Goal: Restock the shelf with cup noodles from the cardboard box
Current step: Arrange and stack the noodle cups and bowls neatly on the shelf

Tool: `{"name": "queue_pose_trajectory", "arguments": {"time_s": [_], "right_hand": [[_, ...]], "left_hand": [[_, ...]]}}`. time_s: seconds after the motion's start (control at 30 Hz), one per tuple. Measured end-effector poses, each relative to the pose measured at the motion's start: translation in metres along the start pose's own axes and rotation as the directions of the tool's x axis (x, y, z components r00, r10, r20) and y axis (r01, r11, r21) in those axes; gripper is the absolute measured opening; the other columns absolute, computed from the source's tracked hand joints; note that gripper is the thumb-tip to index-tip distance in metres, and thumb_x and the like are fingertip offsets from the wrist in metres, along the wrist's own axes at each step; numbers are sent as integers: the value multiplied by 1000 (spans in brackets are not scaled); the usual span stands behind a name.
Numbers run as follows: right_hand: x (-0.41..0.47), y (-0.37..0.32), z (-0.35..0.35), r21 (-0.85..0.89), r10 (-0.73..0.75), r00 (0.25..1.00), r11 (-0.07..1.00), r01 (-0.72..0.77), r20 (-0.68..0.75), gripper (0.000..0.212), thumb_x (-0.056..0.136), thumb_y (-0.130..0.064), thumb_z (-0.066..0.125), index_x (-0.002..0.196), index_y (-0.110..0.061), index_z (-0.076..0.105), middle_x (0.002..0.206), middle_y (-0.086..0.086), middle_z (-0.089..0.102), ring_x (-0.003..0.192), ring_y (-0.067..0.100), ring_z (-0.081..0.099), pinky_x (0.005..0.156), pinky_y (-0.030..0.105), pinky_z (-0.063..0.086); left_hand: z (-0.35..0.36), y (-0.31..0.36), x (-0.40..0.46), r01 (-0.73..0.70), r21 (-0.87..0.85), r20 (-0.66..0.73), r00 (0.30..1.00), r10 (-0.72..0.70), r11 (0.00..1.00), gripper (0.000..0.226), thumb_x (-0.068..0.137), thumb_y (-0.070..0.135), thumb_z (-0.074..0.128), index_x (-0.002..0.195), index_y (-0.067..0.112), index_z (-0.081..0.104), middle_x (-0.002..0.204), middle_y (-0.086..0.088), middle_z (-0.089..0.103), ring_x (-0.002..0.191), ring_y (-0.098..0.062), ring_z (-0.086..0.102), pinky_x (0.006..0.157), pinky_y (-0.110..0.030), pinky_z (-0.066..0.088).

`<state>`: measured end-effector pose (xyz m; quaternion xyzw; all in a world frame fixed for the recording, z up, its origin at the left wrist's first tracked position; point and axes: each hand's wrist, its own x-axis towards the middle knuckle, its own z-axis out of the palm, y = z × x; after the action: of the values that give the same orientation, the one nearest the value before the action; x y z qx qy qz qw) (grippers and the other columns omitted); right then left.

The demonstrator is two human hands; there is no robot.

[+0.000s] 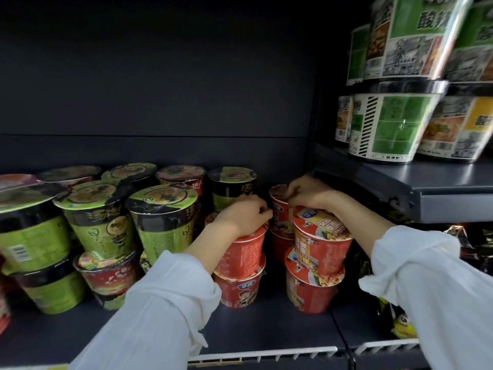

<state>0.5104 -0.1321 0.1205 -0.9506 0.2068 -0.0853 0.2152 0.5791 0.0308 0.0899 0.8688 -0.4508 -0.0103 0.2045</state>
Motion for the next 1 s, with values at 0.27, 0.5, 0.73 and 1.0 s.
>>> {"name": "queue_pose_trajectory", "arguments": {"time_s": [0.27,0.5,0.73,1.0], "right_hand": [[3,-3,9,-171,-36,998,984,44,46,38,91,-18,58,129,-20,57,133,5,56,118,24,55,92,26,43],[1,-7,12,-105,-21,999,994,16,-46,37,82,-39,68,103,-7,67,99,6,65,92,21,60,68,28,44],[1,-6,5,-218,-52,997,974,62,49,38,92,-11,55,129,-19,58,136,6,54,119,23,54,88,22,40],[7,-9,15,-131,-30,999,991,26,-30,45,81,-40,69,115,-13,59,119,6,56,99,19,54,71,25,44]], "left_hand": [[-7,-4,-22,-13,31,98,995,10,999,48,87,58,46,130,37,52,141,7,48,127,-19,47,100,-40,45],[-3,-2,-21,9,-52,58,998,-6,999,46,89,52,49,132,35,52,141,3,50,125,-20,50,100,-39,46],[-2,-8,-22,14,-124,54,999,-8,992,45,87,53,52,128,36,55,136,4,54,123,-18,51,99,-36,46],[-2,-6,-22,35,-139,55,998,-27,990,44,86,52,53,126,36,56,135,3,55,121,-21,53,98,-41,48]]}}
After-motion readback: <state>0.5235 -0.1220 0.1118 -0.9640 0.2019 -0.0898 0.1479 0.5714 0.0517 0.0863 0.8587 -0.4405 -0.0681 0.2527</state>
